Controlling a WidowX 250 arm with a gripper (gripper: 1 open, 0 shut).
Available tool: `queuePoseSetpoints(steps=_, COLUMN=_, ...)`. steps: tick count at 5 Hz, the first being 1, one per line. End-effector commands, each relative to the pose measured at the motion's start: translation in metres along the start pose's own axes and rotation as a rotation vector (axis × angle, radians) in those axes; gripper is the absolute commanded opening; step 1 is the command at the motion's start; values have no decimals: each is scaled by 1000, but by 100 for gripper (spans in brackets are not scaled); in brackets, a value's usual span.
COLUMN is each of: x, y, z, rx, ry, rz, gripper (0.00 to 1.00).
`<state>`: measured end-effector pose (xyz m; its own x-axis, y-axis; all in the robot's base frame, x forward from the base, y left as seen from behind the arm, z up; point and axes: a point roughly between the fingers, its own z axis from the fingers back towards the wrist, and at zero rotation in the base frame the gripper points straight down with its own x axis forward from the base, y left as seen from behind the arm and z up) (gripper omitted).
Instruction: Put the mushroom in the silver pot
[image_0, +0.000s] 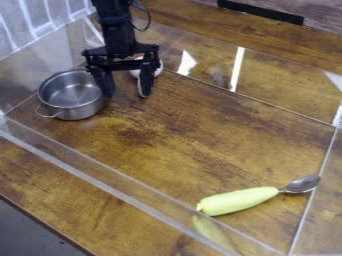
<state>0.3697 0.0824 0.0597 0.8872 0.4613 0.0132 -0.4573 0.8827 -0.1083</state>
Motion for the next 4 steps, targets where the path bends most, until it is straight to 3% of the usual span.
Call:
queuePoseSetpoints(steps=1, x=1, y=-10, z=26, rx=-28, ry=-61, rz=5, gripper=100)
queuePoseSetpoints(steps=2, x=0, y=-11, z=23, rx=-34, ry=-62, rz=21, gripper=0)
queuePoseSetpoints(steps=3, x=5, y=-17, z=47, rx=-65, ry=-85, rz=42, gripper=100)
queuePoseSetpoints(steps=4, x=9, y=-24, z=73, rx=-96, ry=-111, rz=64, gripper=100)
